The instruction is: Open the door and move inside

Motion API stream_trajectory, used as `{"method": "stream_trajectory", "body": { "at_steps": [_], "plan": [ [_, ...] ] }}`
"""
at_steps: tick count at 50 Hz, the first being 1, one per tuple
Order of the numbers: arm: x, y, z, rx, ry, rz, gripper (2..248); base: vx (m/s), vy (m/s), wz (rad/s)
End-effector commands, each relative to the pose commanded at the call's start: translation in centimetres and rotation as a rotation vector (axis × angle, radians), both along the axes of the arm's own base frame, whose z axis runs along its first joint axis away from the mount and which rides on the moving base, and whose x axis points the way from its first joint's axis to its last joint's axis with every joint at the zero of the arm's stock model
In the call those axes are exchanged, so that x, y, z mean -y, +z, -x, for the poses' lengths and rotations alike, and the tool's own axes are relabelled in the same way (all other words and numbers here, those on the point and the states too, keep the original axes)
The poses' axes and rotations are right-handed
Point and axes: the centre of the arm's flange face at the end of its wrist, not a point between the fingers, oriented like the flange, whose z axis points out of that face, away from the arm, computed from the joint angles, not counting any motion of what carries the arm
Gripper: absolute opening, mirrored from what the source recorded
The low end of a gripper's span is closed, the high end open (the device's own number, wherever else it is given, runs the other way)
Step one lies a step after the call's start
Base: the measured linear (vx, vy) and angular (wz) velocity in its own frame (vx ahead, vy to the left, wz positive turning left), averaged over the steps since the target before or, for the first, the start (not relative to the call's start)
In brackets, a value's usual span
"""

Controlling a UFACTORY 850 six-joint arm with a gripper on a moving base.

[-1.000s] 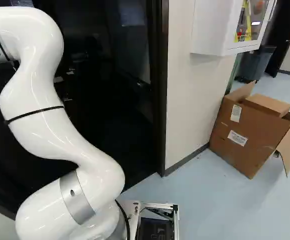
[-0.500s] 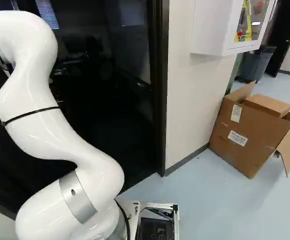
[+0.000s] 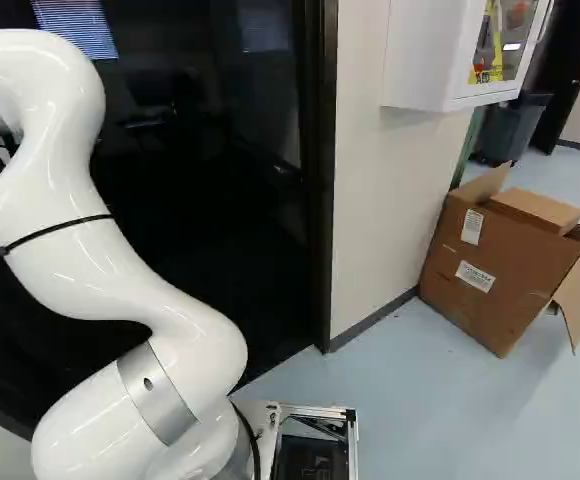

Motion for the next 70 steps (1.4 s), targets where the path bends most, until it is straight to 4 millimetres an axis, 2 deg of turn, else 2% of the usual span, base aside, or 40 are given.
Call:
{"method": "stream_trajectory", "body": {
  "at_steps": [17, 41, 56, 70],
  "plan": [
    [-1.8, -0.1, 1.3, 0.018, 0.062, 0.006, 247, 0.0, 0.0, 0.0],
    [-2.2, -0.2, 1.5, 0.019, 0.066, 0.004, 247, 0.0, 0.0, 0.0],
    [-1.4, -0.1, 1.4, 0.009, 0.046, 0.003, 247, 0.0, 0.0, 0.0],
    [0.5, 0.2, 1.5, -0.005, 0.016, 0.008, 247, 0.0, 0.0, 0.0]
  ]
}}
